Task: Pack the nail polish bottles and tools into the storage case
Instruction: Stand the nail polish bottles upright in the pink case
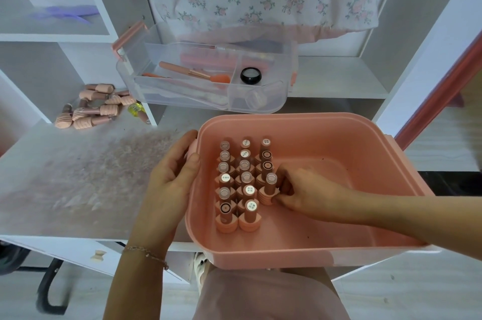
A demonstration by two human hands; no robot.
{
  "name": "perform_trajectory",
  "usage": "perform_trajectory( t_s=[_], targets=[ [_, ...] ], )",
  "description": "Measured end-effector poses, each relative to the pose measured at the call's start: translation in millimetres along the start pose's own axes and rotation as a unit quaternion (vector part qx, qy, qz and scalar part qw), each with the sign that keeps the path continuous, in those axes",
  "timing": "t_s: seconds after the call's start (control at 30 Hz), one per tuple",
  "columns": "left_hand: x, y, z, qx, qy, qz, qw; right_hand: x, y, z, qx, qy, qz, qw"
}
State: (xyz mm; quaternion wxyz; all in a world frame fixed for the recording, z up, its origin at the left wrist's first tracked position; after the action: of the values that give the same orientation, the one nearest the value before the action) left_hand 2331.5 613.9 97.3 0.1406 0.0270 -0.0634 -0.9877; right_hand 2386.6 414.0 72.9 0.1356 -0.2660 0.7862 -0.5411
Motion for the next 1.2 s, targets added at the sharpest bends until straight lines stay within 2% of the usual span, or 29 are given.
perform_trajectory(
  t_s=[0.57,0.67,0.77,0.83,0.9,1.03,1.2],
  targets=[
    [-1,-2,-2,-0.001,0.006,-0.002,1.0,2,-2,-1,-0.01,0.011,-0.018,1.0],
    [0,-1,-2,-0.003,0.009,-0.009,1.0,3,-8,-2,0.024,0.015,-0.059,0.998],
    [0,-2,-3,-0.002,0.004,-0.003,1.0,2,-20,2,0.104,0.042,-0.079,0.991],
    [0,-3,-3,-0.004,0.002,0.002,1.0,2,-32,1,0.126,0.054,-0.05,0.989],
    [0,-1,-2,-0.012,0.005,0.002,1.0,3,-45,-5,0.122,0.051,0.016,0.991],
    [-2,4,5,-0.061,0.026,-0.007,0.998,1,-68,-26,0.017,0.021,0.16,0.987],
    [-11,-13,34,-0.125,0.091,0.02,0.988,-17,-76,-70,-0.072,-0.028,0.187,0.979]
  ],
)
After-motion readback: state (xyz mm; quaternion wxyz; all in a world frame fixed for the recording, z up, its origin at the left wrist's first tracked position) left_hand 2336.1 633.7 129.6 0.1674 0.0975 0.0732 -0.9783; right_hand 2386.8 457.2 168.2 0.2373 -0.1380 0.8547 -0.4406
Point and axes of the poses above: each hand's wrist, its own x-axis away from the middle knuckle, its own y-axis out of the palm, z = x × y, the point moved 4 cm from there along -x, towards the middle knuckle, and after that the axes turned 9 degrees about x, right-handed, at the moved point
